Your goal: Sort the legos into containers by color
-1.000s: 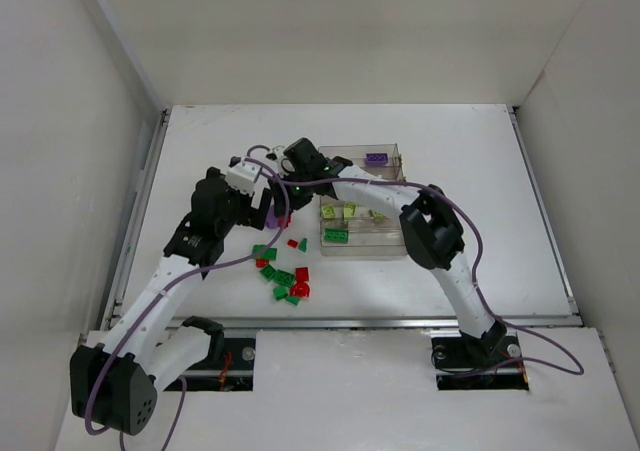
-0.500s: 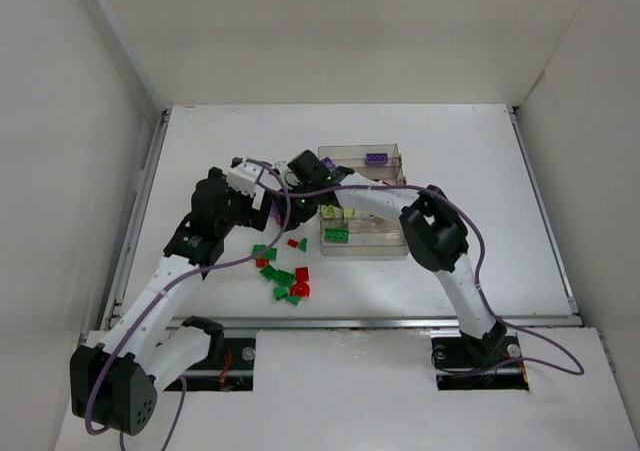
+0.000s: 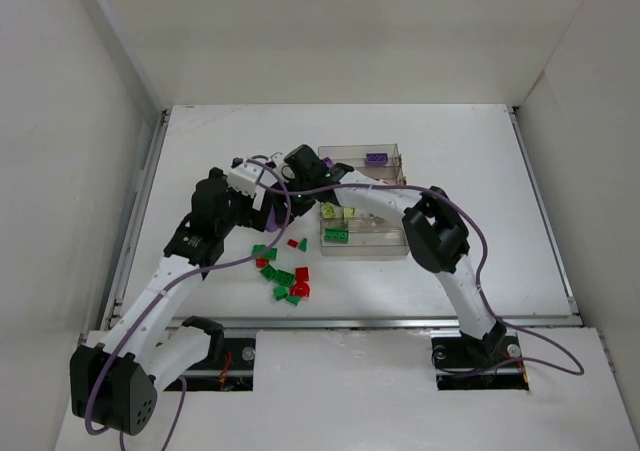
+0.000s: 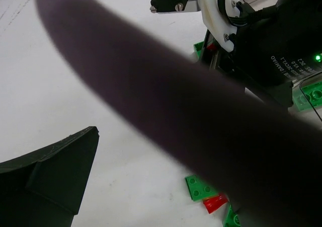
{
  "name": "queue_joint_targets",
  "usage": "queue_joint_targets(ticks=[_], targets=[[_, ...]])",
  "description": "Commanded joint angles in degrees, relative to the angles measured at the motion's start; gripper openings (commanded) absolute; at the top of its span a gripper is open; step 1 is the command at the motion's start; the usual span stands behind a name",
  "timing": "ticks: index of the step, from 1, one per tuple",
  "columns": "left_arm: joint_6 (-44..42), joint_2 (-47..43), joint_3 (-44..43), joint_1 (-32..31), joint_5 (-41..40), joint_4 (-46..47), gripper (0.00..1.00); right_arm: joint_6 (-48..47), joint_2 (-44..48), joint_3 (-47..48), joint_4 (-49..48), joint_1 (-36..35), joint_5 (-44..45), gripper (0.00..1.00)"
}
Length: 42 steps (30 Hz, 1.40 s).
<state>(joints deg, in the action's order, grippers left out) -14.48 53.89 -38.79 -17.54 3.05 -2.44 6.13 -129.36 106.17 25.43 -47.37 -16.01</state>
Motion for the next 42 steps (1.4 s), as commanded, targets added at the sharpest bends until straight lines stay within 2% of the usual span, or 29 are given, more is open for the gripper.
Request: queue_joint_targets(ticks=[1,3,6,11,13,14,16,20,23,27,30,31,35,36,38,39,42], targets=[[-0.1,-0.9,0.7,0.0,1.0,1.6,0.98,-2.1,1.4,3.5,-1.5,-1.1,1.0,0.63],[-0.1,-0.9,0.7,0.0,1.0,1.6,0.98,-2.6,0.9,4.2,-1.5,-1.7,0.5,0.63],[-0.1,-0.9,0.7,0.0,1.0,1.6,0.98,-4.1,-0.4,5.6,0.2,-1.7,-1.0,0.58],[-0.1,-0.9,0.7,0.0,1.0,1.6,0.98,-4.7,-0.9,5.8,0.5,-1.7,-1.6,0.56],[-0.1,-0.9,0.7,0.0,1.0,1.6,0.98,-5.3,-0.9,5.8,0.5,-2.2,-1.6,0.53],[-0.1,-0.9,0.7,0.0,1.0,1.6,0.98,-5.3,-0.9,5.8,0.5,-2.2,-1.6,0.49],[-0.1,-0.9,0.7,0.0,1.0,1.6,0.98,-5.3,-1.6,6.3,1.5,-2.2,-1.6,0.49],[-0.1,-0.9,0.2,0.0,1.0,1.6,0.98,-5.8,-1.6,5.0,1.6,-2.2,-1.6,0.58],[-0.1,-0.9,0.2,0.0,1.0,1.6,0.98,-5.8,-1.6,4.3,1.6,-2.2,-1.0,0.58],[-0.1,-0.9,0.2,0.0,1.0,1.6,0.98,-5.8,-1.6,4.3,1.6,-2.2,-1.0,0.47],[-0.1,-0.9,0.7,0.0,1.0,1.6,0.98,-5.8,-1.1,4.3,0.8,-2.2,-2.6,0.31],[-0.1,-0.9,0.7,0.0,1.0,1.6,0.98,-5.8,-1.1,4.3,0.3,-2.2,-2.6,0.19],[-0.1,-0.9,0.7,0.0,1.0,1.6,0.98,-5.8,0.2,3.3,-0.7,-2.2,-3.2,0.00],[-0.7,-0.9,0.7,0.0,1.0,1.1,0.98,-5.3,0.7,3.3,-0.7,-2.2,-3.2,0.00],[-1.5,-0.9,0.7,0.0,1.0,0.5,0.92,-5.3,1.3,3.3,-0.7,-2.2,-3.2,0.00],[-2.2,-0.9,0.7,0.0,1.7,0.5,0.79,-5.3,1.9,3.3,0.0,-2.2,-3.2,0.00],[-6.7,-1.4,-0.3,0.0,1.7,-1.7,0.50,-5.3,2.6,3.3,2.5,0.0,-6.0,0.00]])
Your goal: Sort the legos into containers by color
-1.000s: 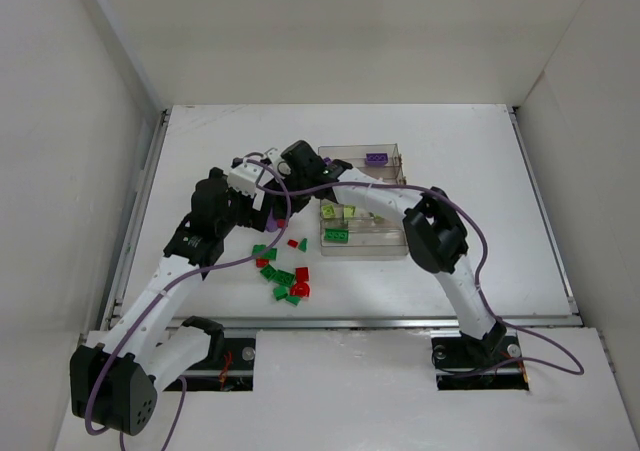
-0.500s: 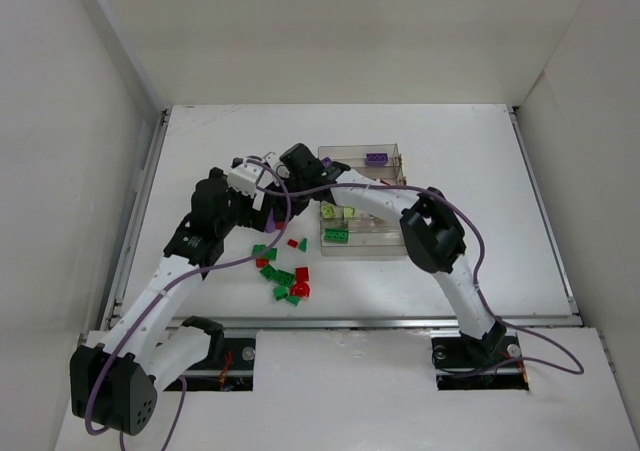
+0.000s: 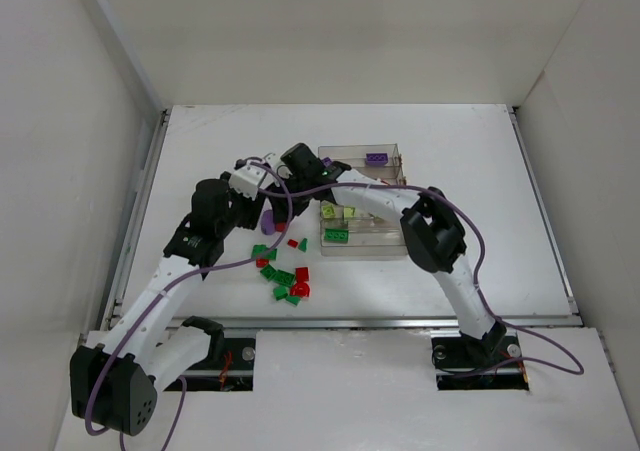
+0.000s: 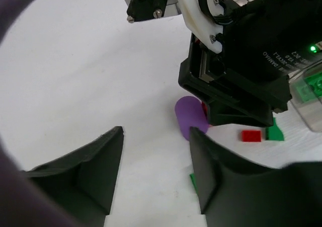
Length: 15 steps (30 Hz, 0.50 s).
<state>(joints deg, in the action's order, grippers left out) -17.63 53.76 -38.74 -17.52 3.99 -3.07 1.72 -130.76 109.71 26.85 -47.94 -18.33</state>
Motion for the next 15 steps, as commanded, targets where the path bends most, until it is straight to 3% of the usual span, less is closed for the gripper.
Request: queue_joint_targets(ticks=[1,3,5,8,10,15], targets=[[-6.9,-1.8,-0.4,0.0,0.8,-1.6,0.34,-0.8,5.3,-0.3,2.4,2.2,-6.4,0.00],[-11.8,-2.8,0.2,0.0,0.1,-1.6,0.28,-0.8,6.5,-0.8,2.9,4.2,-9.7,0.00],[-17.2,-5.0,1.4,0.0,0.9,-0.8,0.32,-0.2,8.5,-1.3,3.5,5.8,-12.5,0.00],[-28.8,-7.9,3.3,0.0,6.3,-0.3,0.53,0.9,11.0,-1.9,4.0,7.9,-15.2,0.00],[-36.2,-8.7,4.1,0.0,9.0,0.8,0.76,0.9,12.0,-1.9,4.0,8.5,-17.1,0.00],[-49.4,-7.9,5.0,0.0,15.5,0.9,0.86,2.7,14.5,0.8,7.7,9.7,-19.5,0.00]])
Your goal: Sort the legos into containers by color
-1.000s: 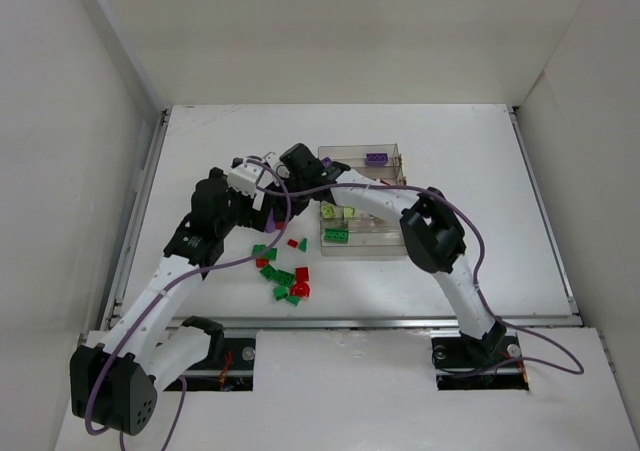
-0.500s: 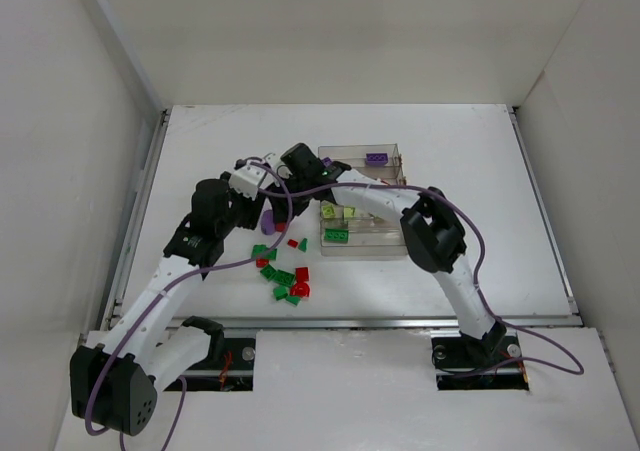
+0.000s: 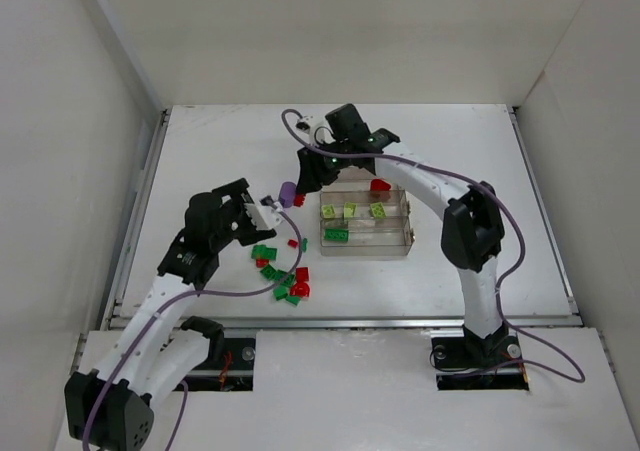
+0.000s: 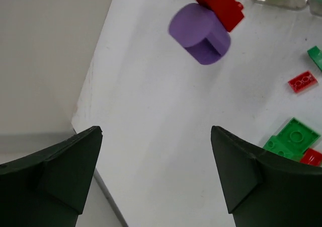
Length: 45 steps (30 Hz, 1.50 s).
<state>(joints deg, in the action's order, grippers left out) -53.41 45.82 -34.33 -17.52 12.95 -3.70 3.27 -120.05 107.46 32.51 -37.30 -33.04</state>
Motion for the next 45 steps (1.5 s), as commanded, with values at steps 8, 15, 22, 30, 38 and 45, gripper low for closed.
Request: queue_joint_targets(ticks=[8,15,22,30,38,45], targets=[[-24.5,7.3,-3.9,-1.5,11.1,1.9,0.86,2.3,7.5,3.3,3.3,-0.9,-7.4,0.00],[-28.9,10.9,-6.7,-3.2,11.3,-0.9,0.71,3.0,10.5,0.3,2.1,-1.5,-8.6,0.00],[-29.6,10.3,-7.2,-5.6,11.3,-1.4,0.33,3.0,10.5,-0.2,2.1,-2.7,-10.6,0.00],[-29.0,9.3,-6.7,-6.7,10.3,-1.9,0.00,3.0,8.8,2.0,2.6,-3.7,-11.1,0.00],[-16.0,12.3,-6.2,-3.5,5.1,-0.4,0.00,3.5,10.4,-3.9,3.9,-1.5,-7.2,0.00],[-10.8,14.2,-6.8,0.0,8.4,-3.3,0.00,5.9,11.7,-6.7,2.7,2.4,-4.9,0.00]])
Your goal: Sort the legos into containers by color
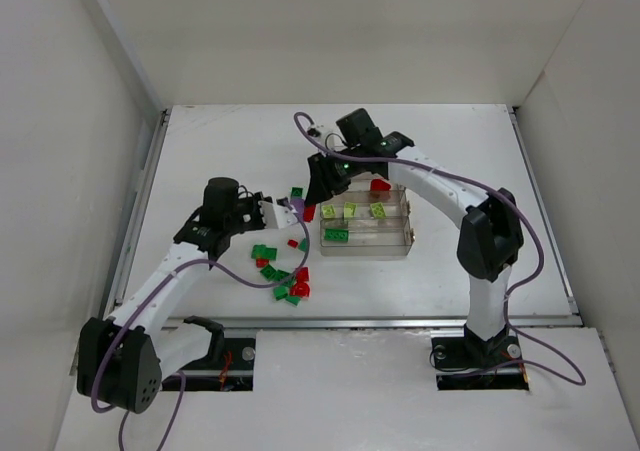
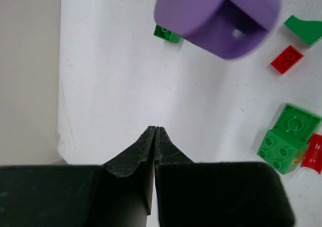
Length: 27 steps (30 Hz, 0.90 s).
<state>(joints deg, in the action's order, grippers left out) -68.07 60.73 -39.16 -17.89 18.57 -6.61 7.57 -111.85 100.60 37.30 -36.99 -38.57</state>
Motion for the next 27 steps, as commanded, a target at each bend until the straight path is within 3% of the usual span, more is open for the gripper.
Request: queue_joint_targets(ticks=[1,4,5,7,8,9,11,16,19,27], targets=[[3.9,-0.7,-2.0,0.4,3.8,-0.4,0.00,1.6,3.5,-0.6,-2.1,2.1,0.6,0.00],[3.1,-0.7,-2.5,0.4,6.7,-2.2,0.00,2.9,4.0,-1.2,-4.2,2.7,-1.3,0.00],[0.8,-1.4,-2.5,0.4,6.7,-2.7,0.05,2.9,4.0,-1.2,-4.3,2.7,-1.3,0.00],[-0.1,-2.6,-2.5,-2.3,7.3,-2.7,0.49,4.1,4.0,-0.7,-4.8,2.7,-1.3,0.00],[-0.1,-2.6,-1.9,-2.8,6.8,-1.8,0.81,4.1,3.3,-0.7,-5.4,2.7,-2.3,0.00],[-0.7,-3.4,-1.9,-2.9,8.0,-0.7,0.92,4.9,3.3,-0.1,-5.4,2.7,-3.3,0.00],[-2.1,-4.0,-1.9,-4.3,10.6,0.4,1.00,4.9,2.2,1.9,-5.4,2.2,-3.4,0.00],[-3.6,-1.8,-3.4,-6.6,10.6,1.9,1.00,5.4,1.1,4.5,-4.8,1.7,-3.4,0.00],[-6.5,-0.5,-4.0,-7.2,10.0,1.3,0.93,6.0,1.1,5.0,-4.8,1.1,-3.9,0.00],[-7.8,0.5,-4.5,-8.3,10.0,2.6,0.51,6.0,0.6,3.9,-4.3,-1.1,-4.4,0.00]])
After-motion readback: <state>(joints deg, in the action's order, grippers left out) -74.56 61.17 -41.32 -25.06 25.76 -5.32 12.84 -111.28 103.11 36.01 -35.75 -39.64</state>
